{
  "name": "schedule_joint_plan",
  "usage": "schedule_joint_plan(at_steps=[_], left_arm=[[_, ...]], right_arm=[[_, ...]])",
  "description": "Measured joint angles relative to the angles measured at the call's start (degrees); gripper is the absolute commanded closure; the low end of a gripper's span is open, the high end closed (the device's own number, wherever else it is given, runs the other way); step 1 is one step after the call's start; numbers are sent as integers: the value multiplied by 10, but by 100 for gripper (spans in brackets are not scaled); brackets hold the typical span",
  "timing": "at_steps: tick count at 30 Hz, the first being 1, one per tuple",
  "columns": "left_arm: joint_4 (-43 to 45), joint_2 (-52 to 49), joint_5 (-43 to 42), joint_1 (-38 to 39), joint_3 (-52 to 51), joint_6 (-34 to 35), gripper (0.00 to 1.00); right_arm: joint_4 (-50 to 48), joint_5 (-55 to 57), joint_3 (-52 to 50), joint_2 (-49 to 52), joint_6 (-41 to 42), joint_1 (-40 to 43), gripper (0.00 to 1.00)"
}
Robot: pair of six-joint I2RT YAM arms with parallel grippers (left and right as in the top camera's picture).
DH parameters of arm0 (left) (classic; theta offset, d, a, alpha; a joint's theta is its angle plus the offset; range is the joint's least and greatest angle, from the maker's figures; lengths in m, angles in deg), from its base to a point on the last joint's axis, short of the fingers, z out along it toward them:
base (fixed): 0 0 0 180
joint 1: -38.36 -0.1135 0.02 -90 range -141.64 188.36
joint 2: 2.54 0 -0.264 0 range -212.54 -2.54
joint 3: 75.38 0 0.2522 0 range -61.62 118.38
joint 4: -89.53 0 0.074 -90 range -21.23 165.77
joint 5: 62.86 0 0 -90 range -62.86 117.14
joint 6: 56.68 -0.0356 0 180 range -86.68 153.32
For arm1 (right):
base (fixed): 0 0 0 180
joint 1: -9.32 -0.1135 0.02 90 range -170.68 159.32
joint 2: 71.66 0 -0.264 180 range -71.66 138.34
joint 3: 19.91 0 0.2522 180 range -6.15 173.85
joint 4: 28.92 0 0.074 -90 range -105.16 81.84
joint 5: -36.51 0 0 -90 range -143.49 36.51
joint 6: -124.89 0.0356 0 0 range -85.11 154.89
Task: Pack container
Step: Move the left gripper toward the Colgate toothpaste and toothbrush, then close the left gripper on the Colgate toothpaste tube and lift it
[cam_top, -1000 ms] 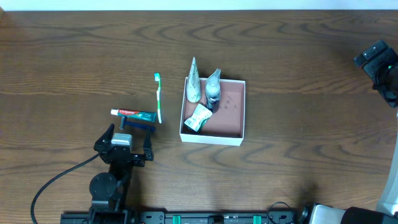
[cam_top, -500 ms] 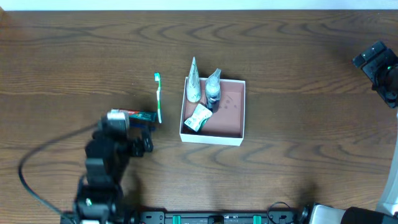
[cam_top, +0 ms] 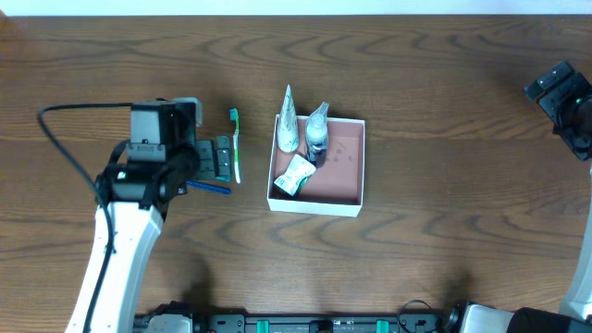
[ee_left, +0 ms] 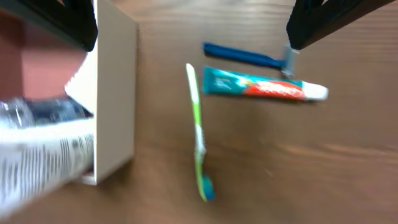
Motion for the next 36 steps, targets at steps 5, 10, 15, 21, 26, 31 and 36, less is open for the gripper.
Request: schedule_joint_plan(at_steps=[5,10,15,21,26,31,36], left_arm=[[2,-51,-29,0,0,9,2],[30,-86,-30,0,0,52,2],[53,-118,27,0,0,193,1],[54,-160,92,0,0,359,1],[54,-201,109,0,0,434,1],[66,-246,114,0,0,479,1],[86,-287,118,0,0,503,1]], right_arm=[[0,0,0,0,0,0,1],[0,0,0,0,0,0,1],[0,0,0,0,0,0,1],[0,0,0,0,0,0,1],[0,0,0,0,0,0,1],[0,0,0,0,0,0,1],[0,0,0,0,0,0,1]])
